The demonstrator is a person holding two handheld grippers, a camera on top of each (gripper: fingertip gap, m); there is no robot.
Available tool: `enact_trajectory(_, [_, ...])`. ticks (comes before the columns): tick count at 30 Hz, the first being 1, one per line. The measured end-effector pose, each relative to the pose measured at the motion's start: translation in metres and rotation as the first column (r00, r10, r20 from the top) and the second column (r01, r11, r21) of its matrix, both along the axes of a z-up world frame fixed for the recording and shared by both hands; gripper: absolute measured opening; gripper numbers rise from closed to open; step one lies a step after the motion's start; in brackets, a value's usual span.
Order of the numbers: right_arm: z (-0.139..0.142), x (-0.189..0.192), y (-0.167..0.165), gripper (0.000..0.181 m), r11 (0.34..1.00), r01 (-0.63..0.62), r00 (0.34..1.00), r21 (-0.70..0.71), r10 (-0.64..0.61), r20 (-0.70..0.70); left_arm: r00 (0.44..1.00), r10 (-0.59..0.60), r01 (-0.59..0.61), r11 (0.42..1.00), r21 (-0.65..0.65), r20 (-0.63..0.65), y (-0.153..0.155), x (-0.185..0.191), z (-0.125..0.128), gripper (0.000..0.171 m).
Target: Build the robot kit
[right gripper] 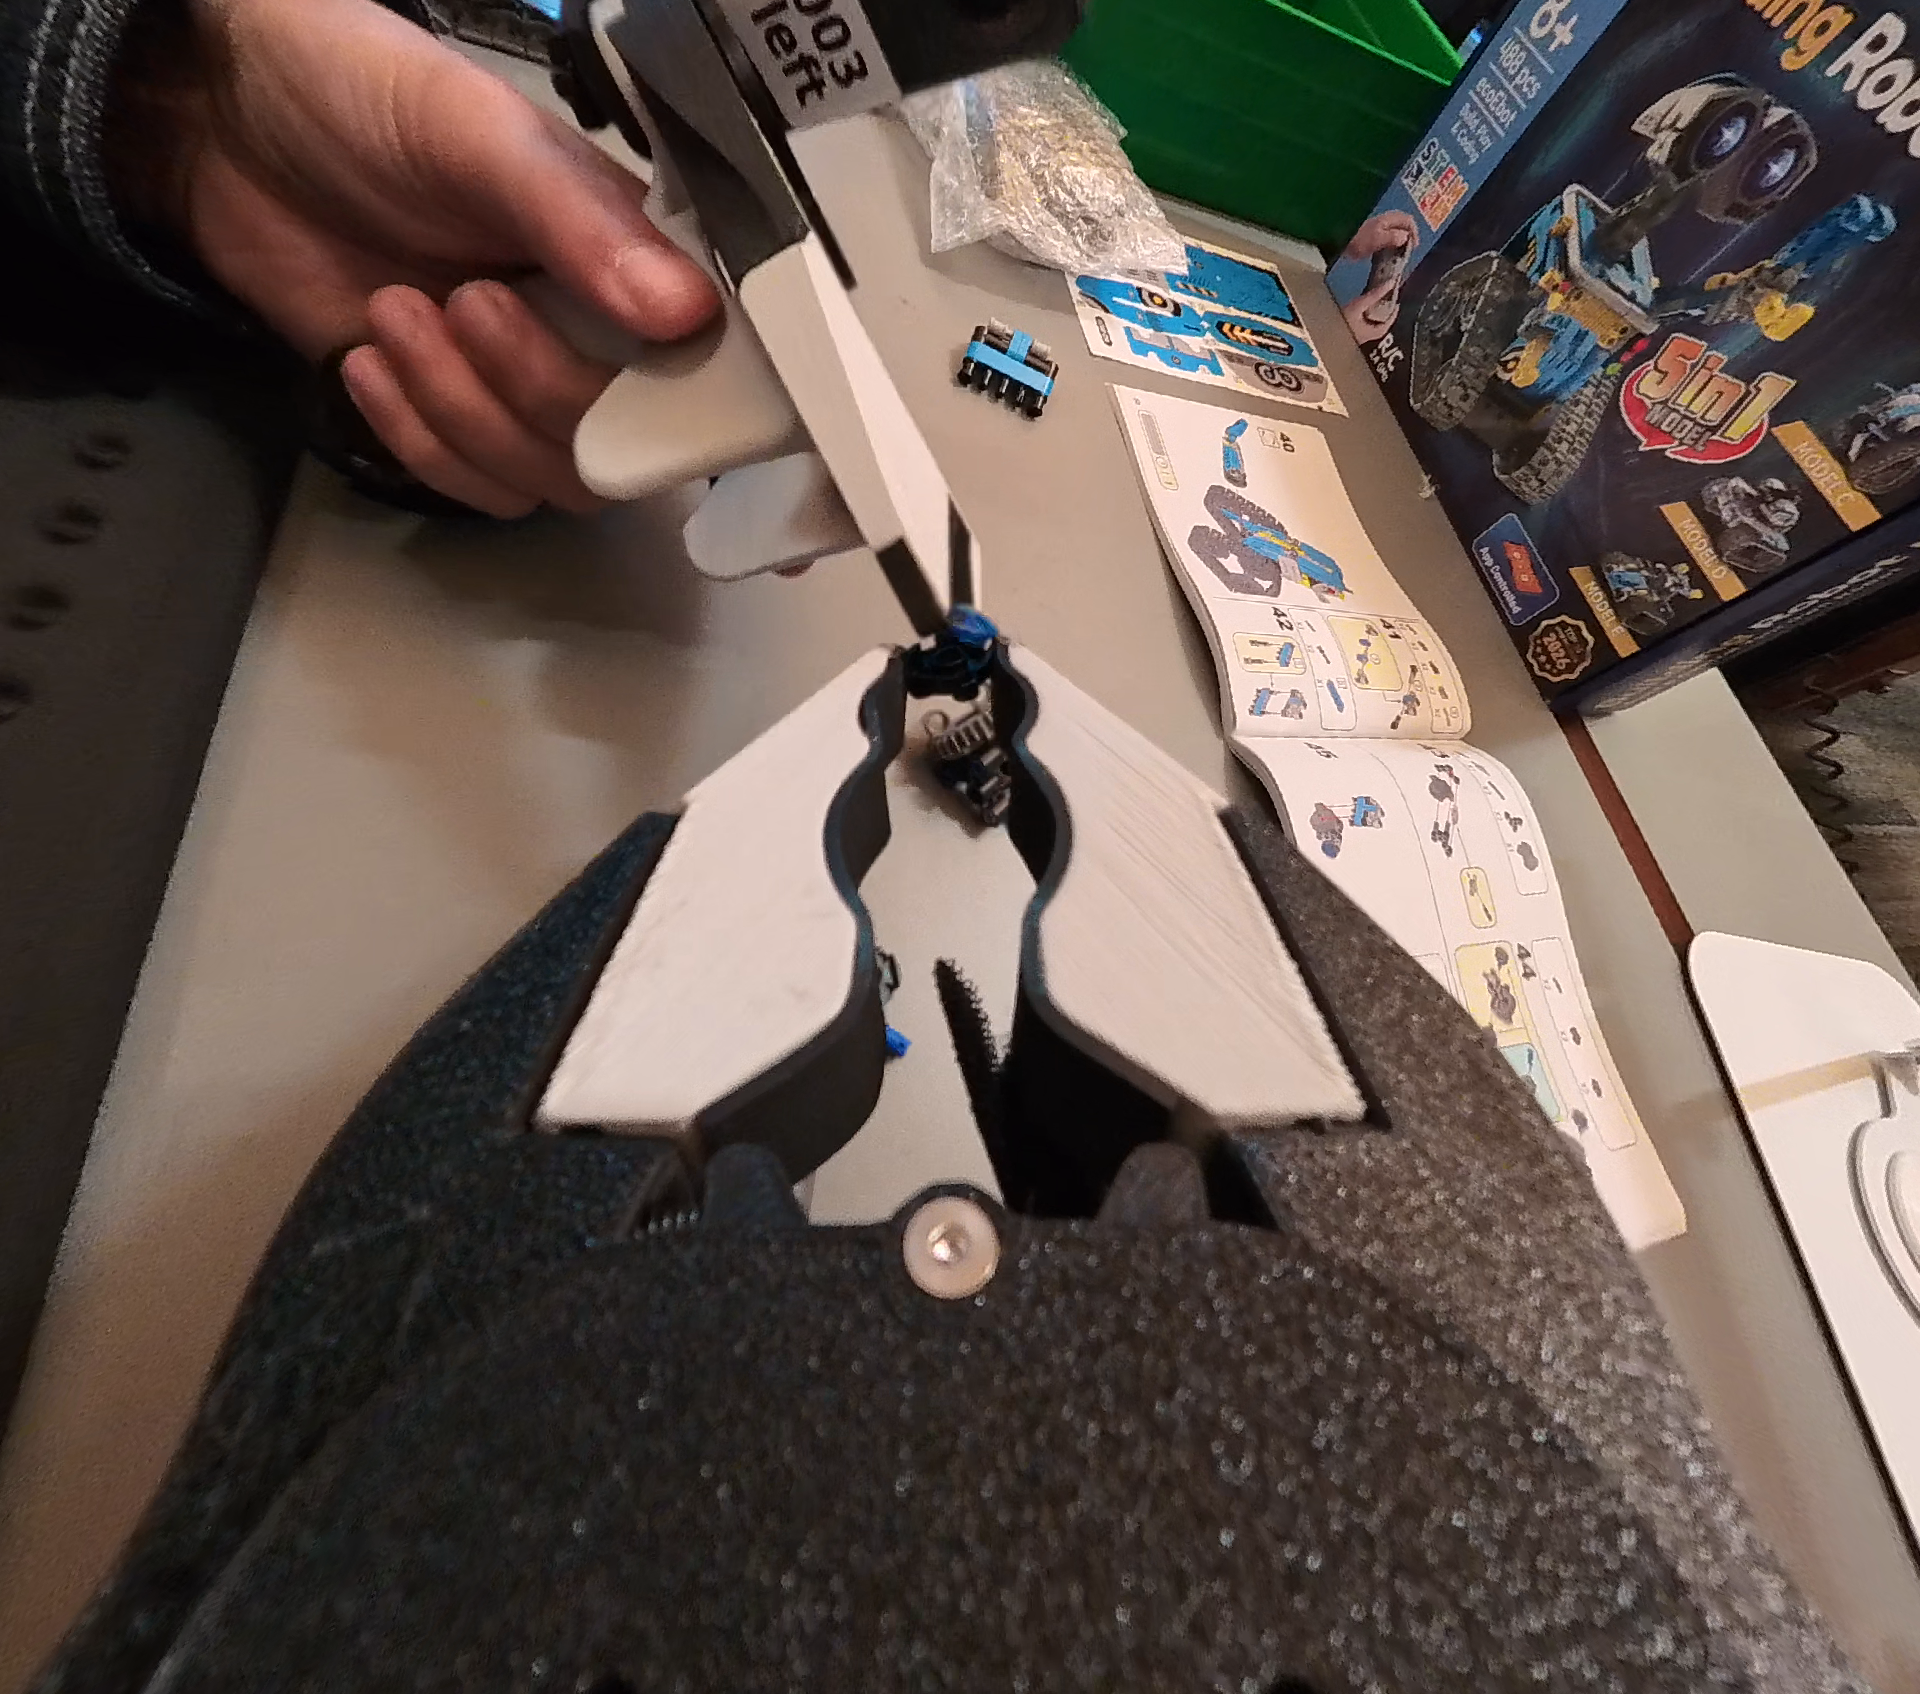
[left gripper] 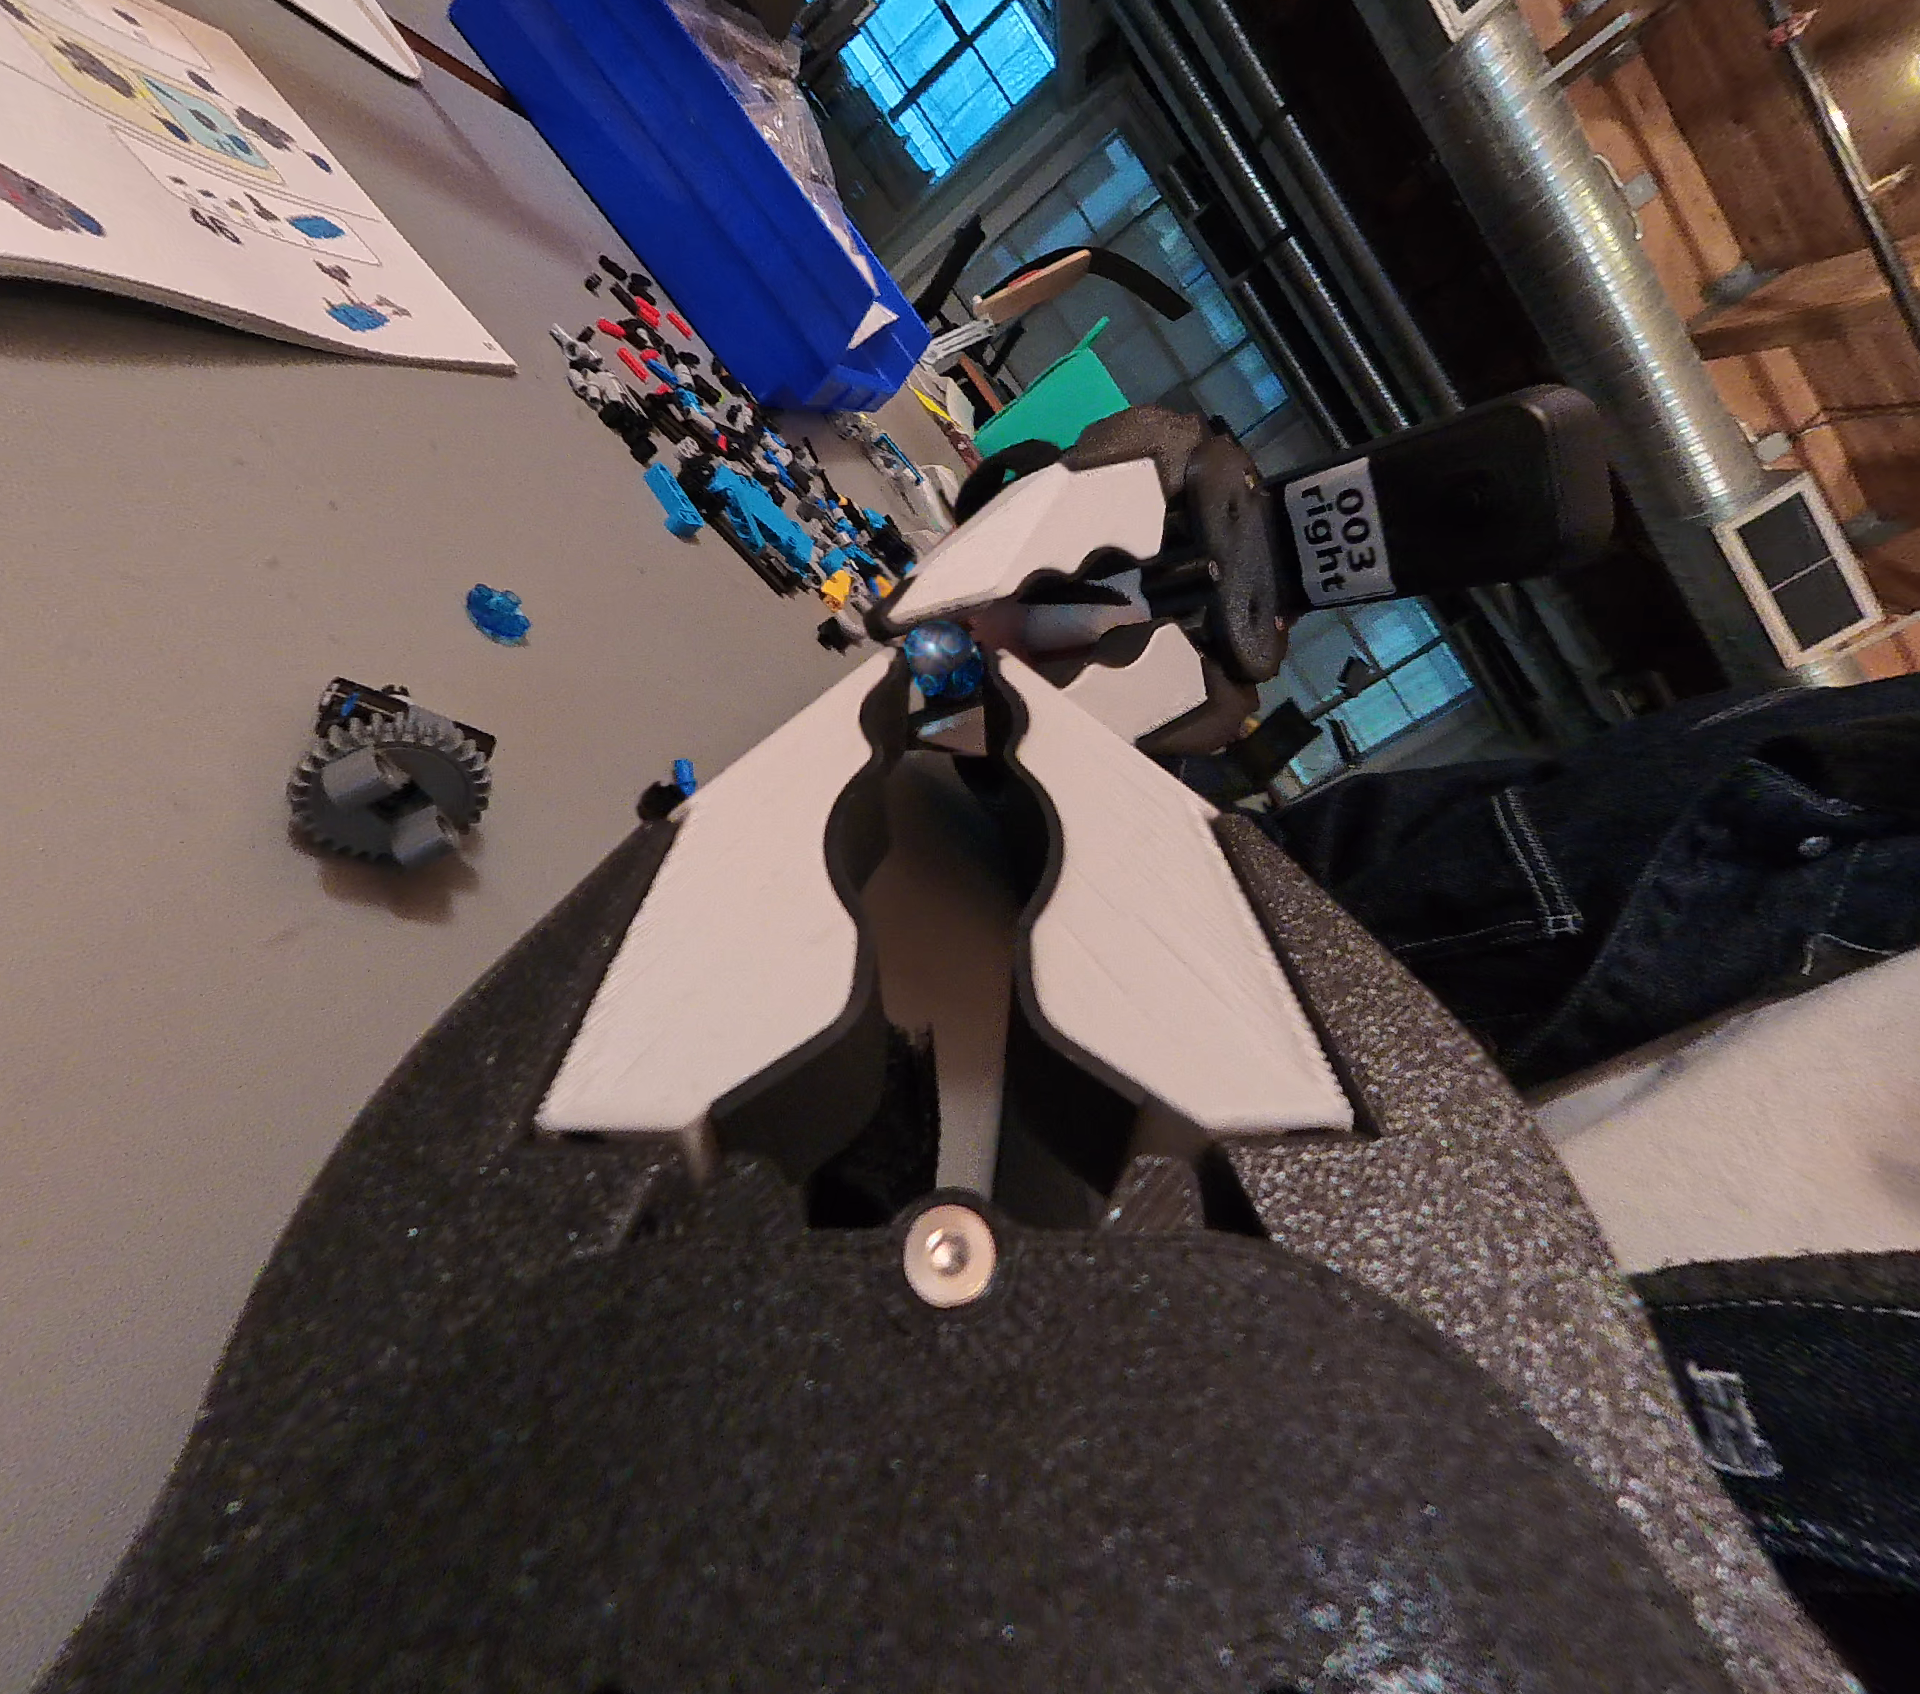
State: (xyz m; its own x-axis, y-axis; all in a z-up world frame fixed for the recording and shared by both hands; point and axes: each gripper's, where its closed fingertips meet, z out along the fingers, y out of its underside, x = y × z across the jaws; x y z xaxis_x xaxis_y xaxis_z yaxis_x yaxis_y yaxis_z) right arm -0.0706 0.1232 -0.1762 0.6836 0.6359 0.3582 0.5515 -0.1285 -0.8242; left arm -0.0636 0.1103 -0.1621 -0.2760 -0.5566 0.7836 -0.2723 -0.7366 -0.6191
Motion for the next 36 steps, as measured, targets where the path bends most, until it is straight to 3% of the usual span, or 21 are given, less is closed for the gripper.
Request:
enact_trajectory(5, [-0.006, 0.001, 0.001, 0.016, 1.0, 0.015, 0.998, 0.006, -0.015, 0.062, 0.999, 0.015, -0.012, 0.996, 0.092, -0.034, -0.002, 0.001, -0.006, 0.012])
enact_trajectory(10, [-0.001, 0.0, 0.001, 0.016, 0.999, 0.014, 0.997, 0.042, -0.017, 0.071, 1.0, 0.003, -0.003, 0.998, 0.056, -0.012, -0.002, 0.0, -0.002, 0.011])
enact_trajectory(15, [-0.007, 0.002, 0.003, 0.016, 1.0, 0.026, 0.996, 0.017, -0.027, 0.082, 0.998, 0.037, -0.028, 0.985, 0.169, -0.046, -0.001, 0.001, -0.008, 0.012])
enact_trajectory(23, [-0.014, 0.006, 0.006, 0.016, 0.999, 0.05, 0.994, -0.003, -0.05, 0.097, 0.999, 0.042, -0.038, 0.988, 0.151, -0.027, 0.002, 0.0, -0.005, 0.006])
enact_trajectory(30, [-0.023, 0.008, 0.01, 0.015, 0.997, 0.076, 0.986, -0.013, -0.074, 0.152, 0.996, 0.057, -0.041, 0.972, 0.233, -0.064, 0.002, 0.001, -0.012, 0.004])
enact_trajectory(34, [-0.043, 0.016, 0.008, 0.016, 0.989, 0.099, 0.977, -0.108, -0.076, 0.199, 0.992, 0.088, -0.067, 0.973, 0.22, -0.087, 0.01, 0.0, -0.016, 0.004])
enact_trajectory(36, [-0.069, 0.022, -0.001, 0.016, 0.959, 0.111, 0.969, -0.26, -0.046, 0.242, 0.987, 0.106, -0.078, 0.974, 0.211, -0.124, 0.015, -0.001, -0.024, 0.004])
